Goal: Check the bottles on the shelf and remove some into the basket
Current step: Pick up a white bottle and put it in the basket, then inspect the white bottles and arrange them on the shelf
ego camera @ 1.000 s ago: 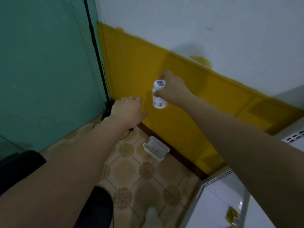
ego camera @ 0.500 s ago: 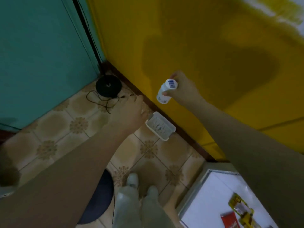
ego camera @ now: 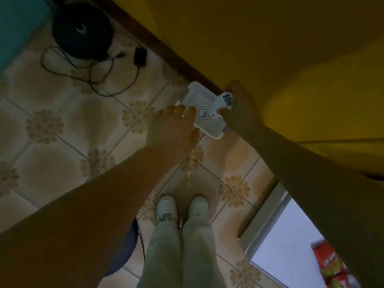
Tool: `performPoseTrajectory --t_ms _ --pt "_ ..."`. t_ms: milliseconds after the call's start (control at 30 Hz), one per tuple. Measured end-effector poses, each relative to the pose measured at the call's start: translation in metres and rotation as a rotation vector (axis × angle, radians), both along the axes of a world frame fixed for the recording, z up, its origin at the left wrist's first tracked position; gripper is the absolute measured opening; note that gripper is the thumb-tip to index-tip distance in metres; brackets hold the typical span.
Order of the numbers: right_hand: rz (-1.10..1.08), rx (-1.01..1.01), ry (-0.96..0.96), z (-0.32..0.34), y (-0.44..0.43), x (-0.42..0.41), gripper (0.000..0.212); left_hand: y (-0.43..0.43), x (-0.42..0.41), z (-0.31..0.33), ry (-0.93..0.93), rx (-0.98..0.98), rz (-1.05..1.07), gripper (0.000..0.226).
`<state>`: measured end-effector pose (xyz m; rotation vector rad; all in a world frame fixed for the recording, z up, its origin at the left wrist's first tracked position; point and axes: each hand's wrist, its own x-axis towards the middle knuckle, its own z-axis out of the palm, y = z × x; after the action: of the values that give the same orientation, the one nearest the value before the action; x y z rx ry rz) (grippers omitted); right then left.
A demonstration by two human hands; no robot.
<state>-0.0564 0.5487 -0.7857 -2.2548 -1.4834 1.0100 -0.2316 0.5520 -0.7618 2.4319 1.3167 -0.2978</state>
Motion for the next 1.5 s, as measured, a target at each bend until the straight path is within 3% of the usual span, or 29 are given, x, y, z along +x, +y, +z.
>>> performPoseTrajectory --t_ms 233,400,567,767,933,1100,1267,1500 --pt "0.129 -0.132 -0.154 -0.198 0.000 0.031 0.044 -0.014 0.004 -0.183 0.138 -0.073 -0.044 0.054" --pt "0.180 -0.186 -0.216 -0.300 0.000 0.036 0.046 -0.029 0.008 -0.275 0.139 -0.106 -0.080 0.053" --pt "0.221 -0.255 -0.249 -0.342 -0.007 0.038 0.061 -0.031 0.014 -0.314 0.118 -0.142 -0.075 0.055" --pt "0.206 -0.321 -0.219 -0.329 -0.008 0.038 0.062 -0.025 0.019 -0.308 0.114 -0.132 -0.074 0.055" --pt "0.326 -0.272 -0.278 -0.278 -0.005 0.029 0.050 -0.020 0.011 -0.260 0.192 -0.152 -0.057 0.053" --pt "0.524 -0.333 -0.405 -0.170 0.003 0.016 0.057 -0.006 -0.001 -0.152 0.264 -0.154 -0.030 0.050" --pt "0.617 -0.266 -0.470 -0.017 0.013 0.003 0.055 -0.003 -0.006 -0.003 0.296 -0.138 0.009 0.047" --pt "0.626 -0.076 -0.579 0.263 0.037 -0.004 0.049 0.002 -0.002 0.217 0.167 0.072 0.078 0.040"
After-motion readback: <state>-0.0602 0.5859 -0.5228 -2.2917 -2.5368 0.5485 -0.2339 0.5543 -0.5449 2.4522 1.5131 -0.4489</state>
